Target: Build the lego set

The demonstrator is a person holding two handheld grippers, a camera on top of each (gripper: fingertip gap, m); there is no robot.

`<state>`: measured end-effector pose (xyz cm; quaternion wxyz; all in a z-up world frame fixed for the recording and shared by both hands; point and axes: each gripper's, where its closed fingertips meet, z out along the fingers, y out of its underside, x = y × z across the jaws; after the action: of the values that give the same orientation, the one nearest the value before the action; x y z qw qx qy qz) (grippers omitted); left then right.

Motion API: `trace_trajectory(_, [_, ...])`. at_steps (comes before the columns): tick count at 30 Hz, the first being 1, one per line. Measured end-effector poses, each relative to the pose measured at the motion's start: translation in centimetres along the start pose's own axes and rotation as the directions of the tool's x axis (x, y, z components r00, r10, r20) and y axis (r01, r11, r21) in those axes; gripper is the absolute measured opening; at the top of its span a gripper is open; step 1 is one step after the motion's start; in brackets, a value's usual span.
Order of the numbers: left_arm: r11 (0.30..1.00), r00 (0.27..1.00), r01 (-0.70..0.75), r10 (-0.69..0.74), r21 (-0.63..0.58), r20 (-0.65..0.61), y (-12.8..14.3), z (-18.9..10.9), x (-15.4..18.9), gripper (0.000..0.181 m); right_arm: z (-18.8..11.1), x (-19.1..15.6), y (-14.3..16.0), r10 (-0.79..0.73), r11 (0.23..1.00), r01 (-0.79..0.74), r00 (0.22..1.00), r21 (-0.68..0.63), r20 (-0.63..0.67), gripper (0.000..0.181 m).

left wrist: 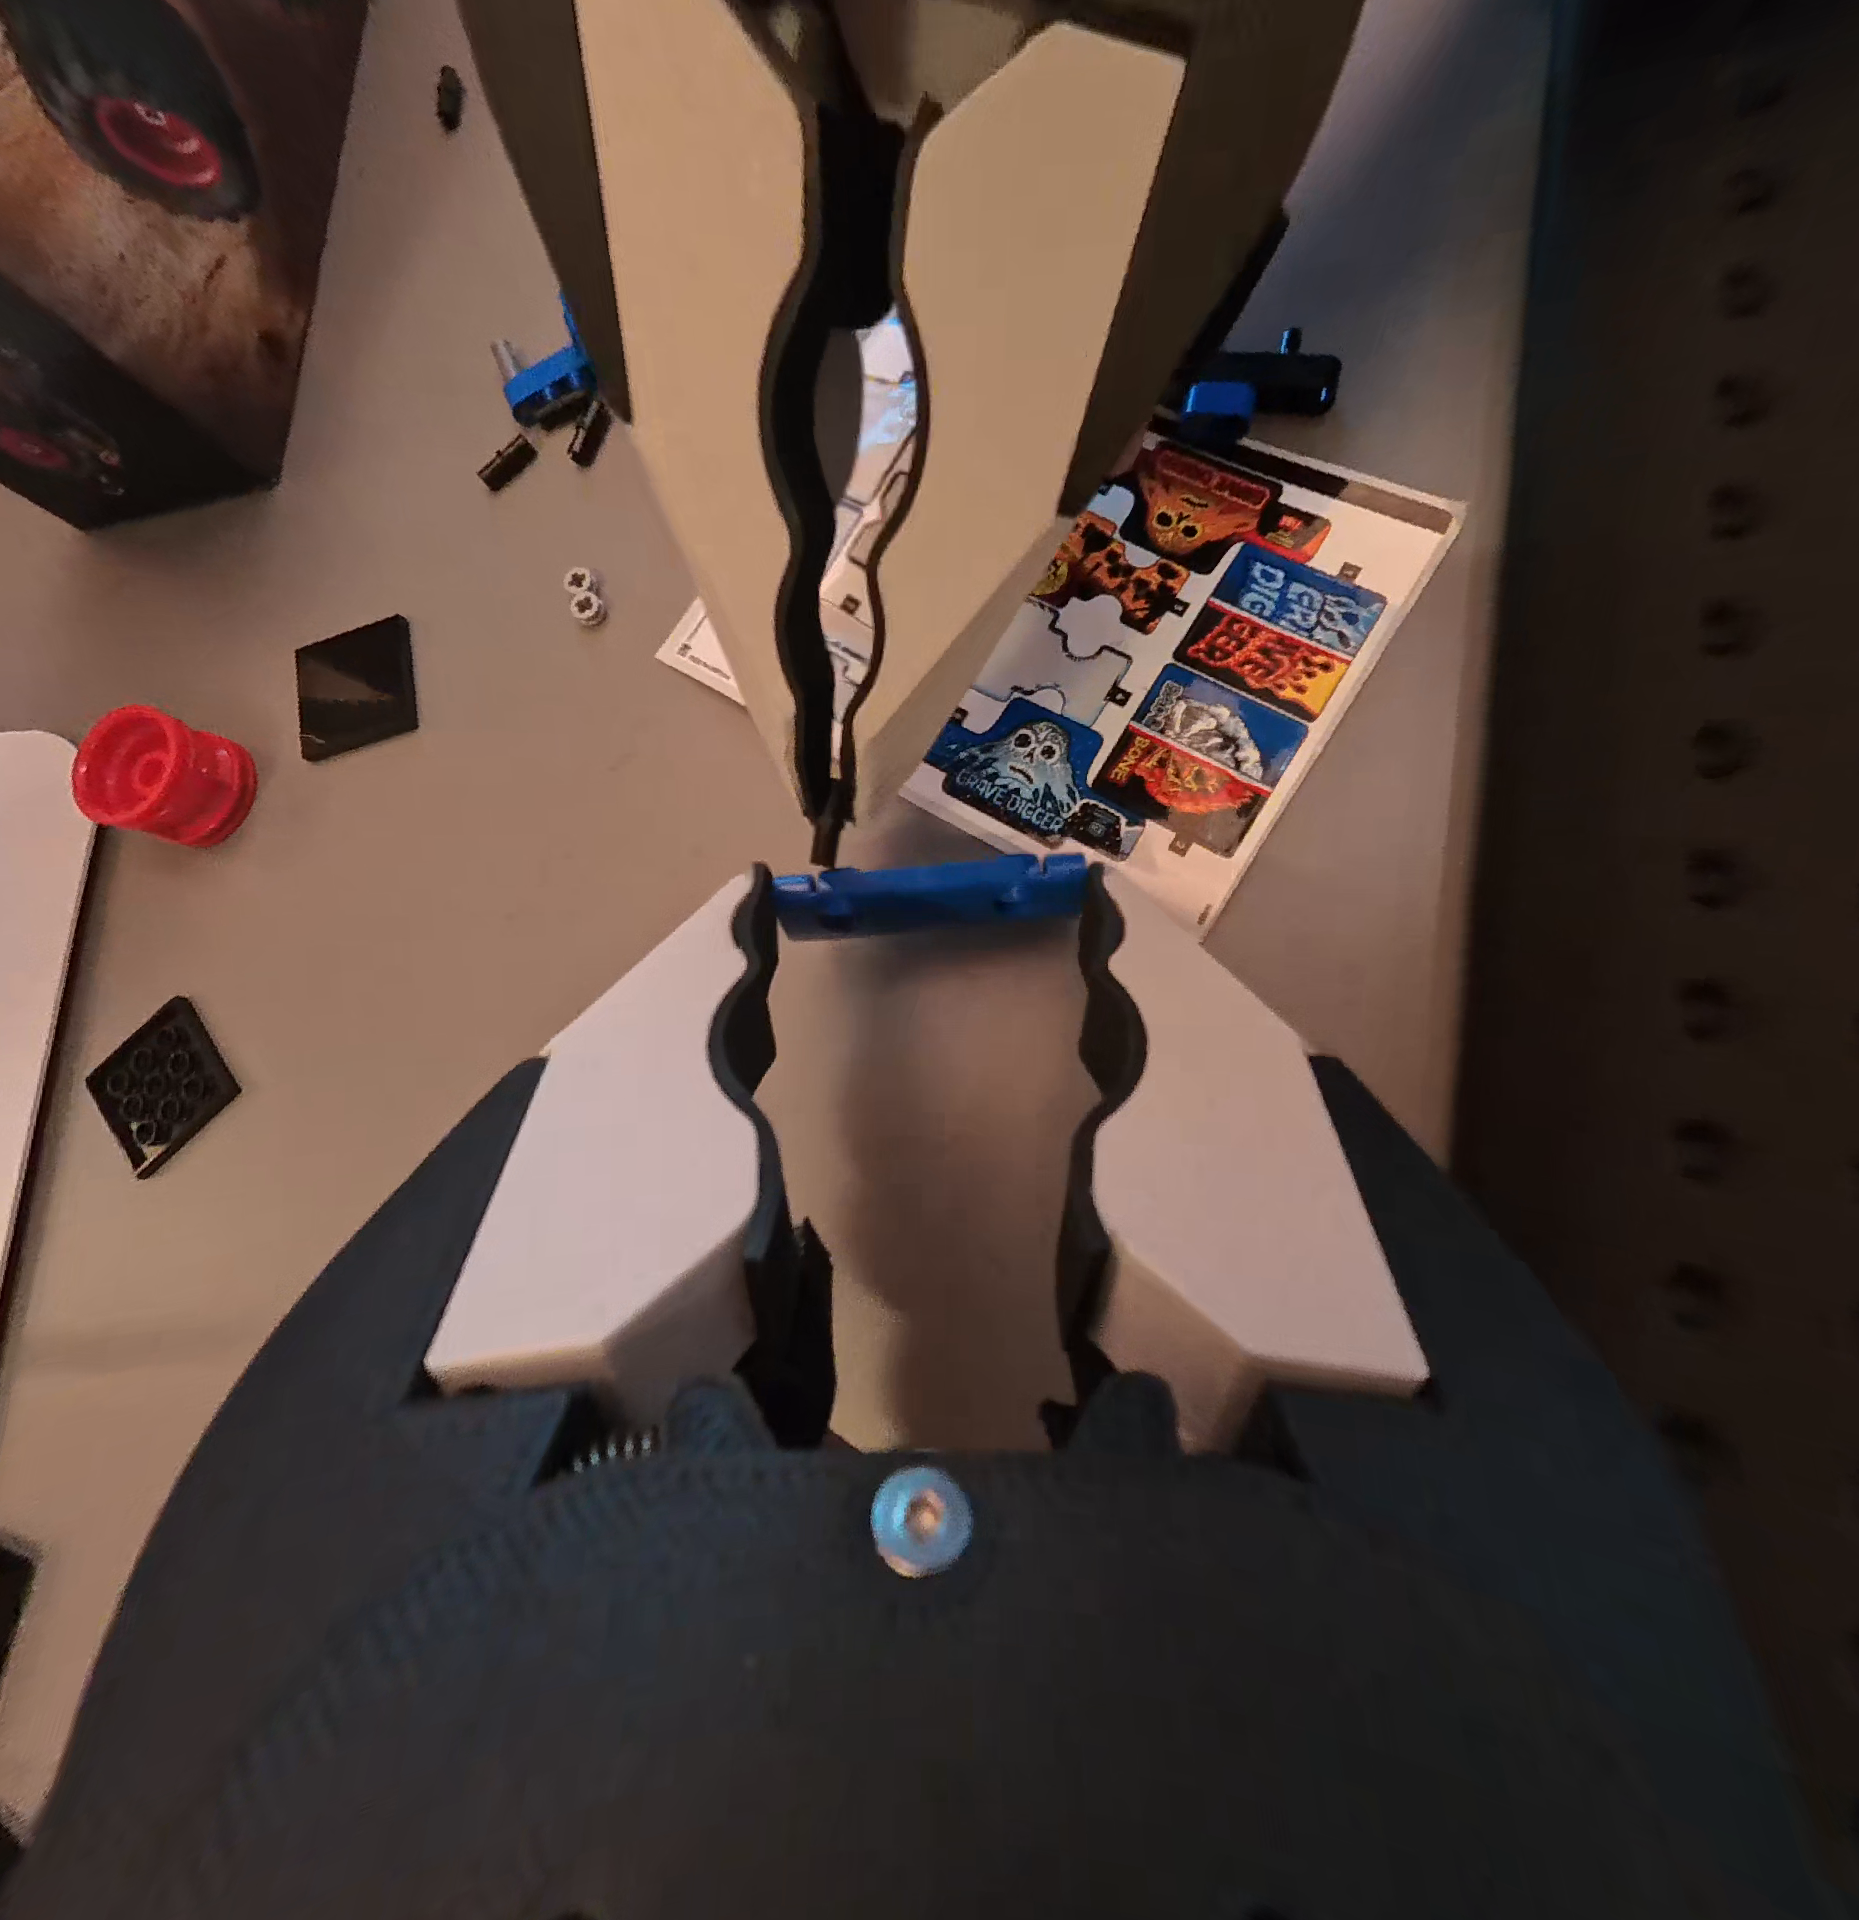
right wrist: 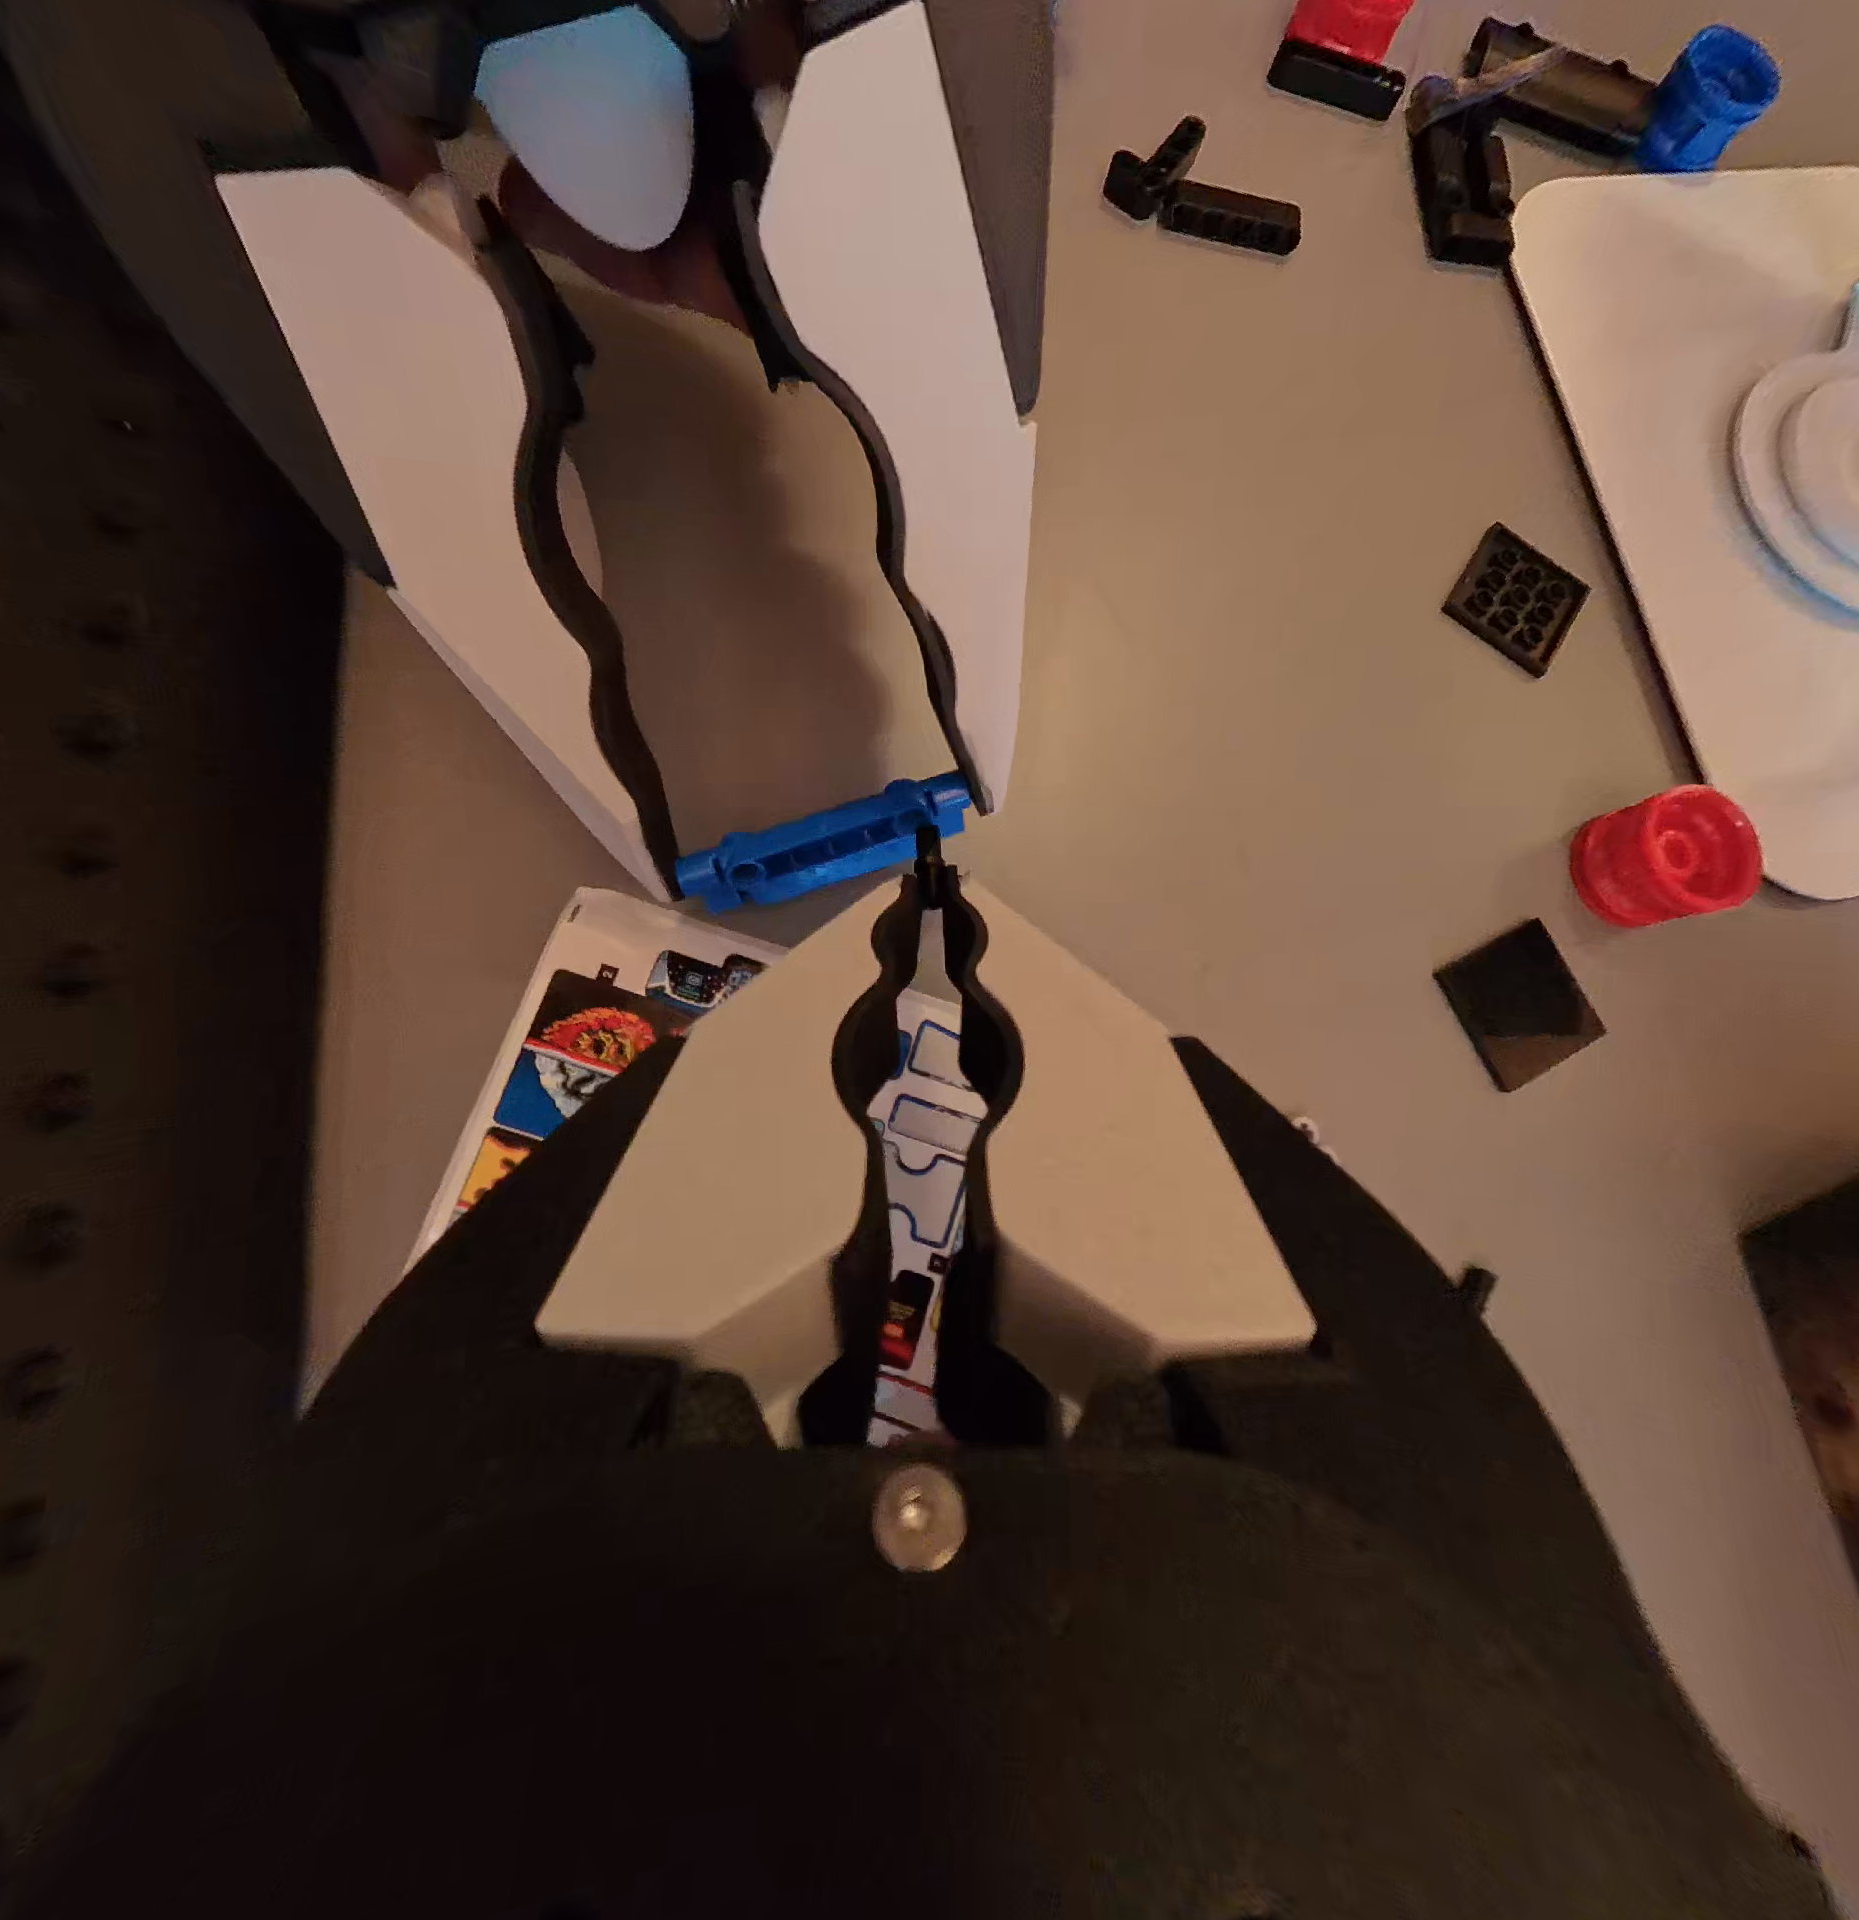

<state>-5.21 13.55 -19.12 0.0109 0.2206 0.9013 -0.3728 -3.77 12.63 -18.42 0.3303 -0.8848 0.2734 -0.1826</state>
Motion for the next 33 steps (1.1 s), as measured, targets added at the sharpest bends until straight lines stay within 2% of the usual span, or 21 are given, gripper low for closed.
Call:
trace_trajectory(10, [1.0, 0.999, 0.022, -0.022, -0.004, -0.045, -0.2, 0.6, 0.0, 0.057, -0.1, -0.1, 0.5, -0.186, 0.98, 0.181, 0.981, -0.081, -0.051, 0.002])
trace_trajectory(15, [0.999, 0.997, 0.042, -0.042, 0.008, -0.071, -0.4, 0.9, 0.3, 0.057, 0.0, -0.3, 1.0, -0.237, 0.968, 0.235, 0.971, -0.088, -0.014, 0.001])
trace_trajectory(21, [0.997, 0.992, 0.074, -0.071, 0.034, -0.1, -0.4, 0.9, 0.7, 0.057, 0.1, -0.6, 1.0, -0.238, 0.971, 0.239, 0.97, -0.025, 0.048, 0.001])
trace_trajectory(29, [0.992, 0.996, 0.062, -0.055, 0.114, -0.066, -0.7, 0.5, 1.0, 0.057, -0.3, -1.0, 0.5, -0.155, 0.985, 0.144, 0.981, 0.098, 0.116, 0.001])
trace_trajectory(33, [0.99, 0.995, 0.073, -0.064, 0.123, -0.081, -0.5, 0.6, 1.3, 0.057, -0.1, -1.4, 0.7, -0.155, 0.984, 0.14, 0.978, 0.11, 0.142, 0.001])
